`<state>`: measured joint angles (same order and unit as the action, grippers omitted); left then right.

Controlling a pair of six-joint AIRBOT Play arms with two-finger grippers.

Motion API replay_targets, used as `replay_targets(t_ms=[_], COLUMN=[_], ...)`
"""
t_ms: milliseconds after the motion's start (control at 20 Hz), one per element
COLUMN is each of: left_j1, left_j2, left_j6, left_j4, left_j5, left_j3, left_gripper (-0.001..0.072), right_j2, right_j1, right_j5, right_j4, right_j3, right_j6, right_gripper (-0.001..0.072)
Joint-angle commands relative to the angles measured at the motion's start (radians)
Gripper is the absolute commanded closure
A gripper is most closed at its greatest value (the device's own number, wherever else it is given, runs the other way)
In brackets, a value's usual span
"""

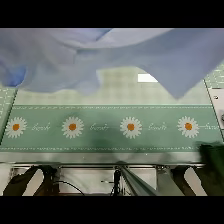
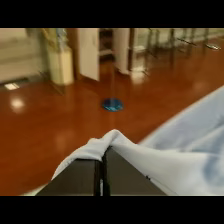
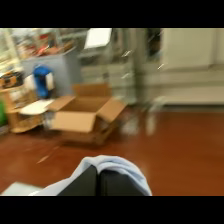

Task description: Fold the shirts.

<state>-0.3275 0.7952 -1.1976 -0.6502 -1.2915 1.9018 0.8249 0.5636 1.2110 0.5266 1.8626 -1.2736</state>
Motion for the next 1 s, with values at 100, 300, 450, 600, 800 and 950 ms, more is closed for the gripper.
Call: replay_targets(t_ms=[100, 300, 450, 600, 800, 950], left_j1=[-0.031, -0.031, -0.031, -0.032, -0.031, 0.037], left_j2=[-0.148, -0.216, -0.174, -0.114, -0.079, 0.018], left_j6=[-0.167, -0.213, -0.240, -0.240, -0.190, -0.147], left_j4=[-0.295, -0.330, -0.314, -0.253, -0.205, -0.204], left_j5=[-0.093, -0.192, -0.312, -0.425, -0.325, -0.150], left_j3=[0.166, 0.166, 0.154, 0.023, -0.350, -0.594], left_gripper=[0.0691, 0.0690, 0.0691, 0.0691, 0.0692, 0.0692], right_j2=[-0.143, -0.171, -0.126, -0.043, 0.111, 0.277], right_j1=[0.000, 0.000, 0.000, 0.000, 0.000, -0.025], right_j5=[0.069, 0.304, 0.504, 0.583, 0.585, 0.573], right_j4=[0.452, 0.468, 0.460, 0.452, 0.451, 0.472], right_j3=[0.195, 0.195, 0.195, 0.177, 0.010, -0.105], right_j6=[-0.187, -0.192, -0.191, -0.184, -0.179, -0.179], right_gripper=[0.0691, 0.0691, 0.0691, 0.0691, 0.0691, 0.0691])
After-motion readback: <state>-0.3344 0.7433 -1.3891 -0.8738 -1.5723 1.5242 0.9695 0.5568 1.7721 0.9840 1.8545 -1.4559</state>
